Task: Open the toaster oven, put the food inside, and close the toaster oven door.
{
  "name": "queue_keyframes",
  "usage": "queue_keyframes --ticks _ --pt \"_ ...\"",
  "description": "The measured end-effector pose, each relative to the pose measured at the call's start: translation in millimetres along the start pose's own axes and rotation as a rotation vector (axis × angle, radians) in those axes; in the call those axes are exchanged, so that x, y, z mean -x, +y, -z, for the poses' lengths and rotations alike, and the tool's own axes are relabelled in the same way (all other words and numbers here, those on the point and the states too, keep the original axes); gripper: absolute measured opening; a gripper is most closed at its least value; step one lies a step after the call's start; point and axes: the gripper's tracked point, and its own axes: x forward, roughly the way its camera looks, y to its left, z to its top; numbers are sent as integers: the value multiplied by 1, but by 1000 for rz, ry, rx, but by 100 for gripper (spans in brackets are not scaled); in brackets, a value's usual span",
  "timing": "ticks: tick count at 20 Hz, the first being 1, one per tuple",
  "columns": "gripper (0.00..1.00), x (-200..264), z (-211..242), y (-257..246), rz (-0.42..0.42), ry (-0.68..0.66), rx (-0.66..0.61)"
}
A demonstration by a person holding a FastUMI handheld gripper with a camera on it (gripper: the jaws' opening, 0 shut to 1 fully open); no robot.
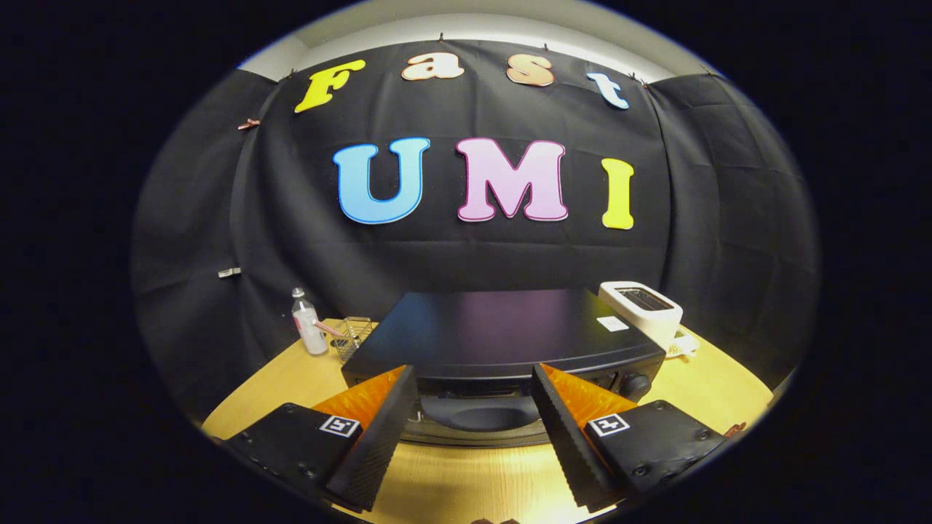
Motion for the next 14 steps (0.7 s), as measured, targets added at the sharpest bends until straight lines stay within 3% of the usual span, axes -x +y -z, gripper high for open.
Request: queue_keyframes --ticks 8,14 --pt "97 -17 18 -7 36 14 1" --pt "98 -14 21 -8 6 28 7"
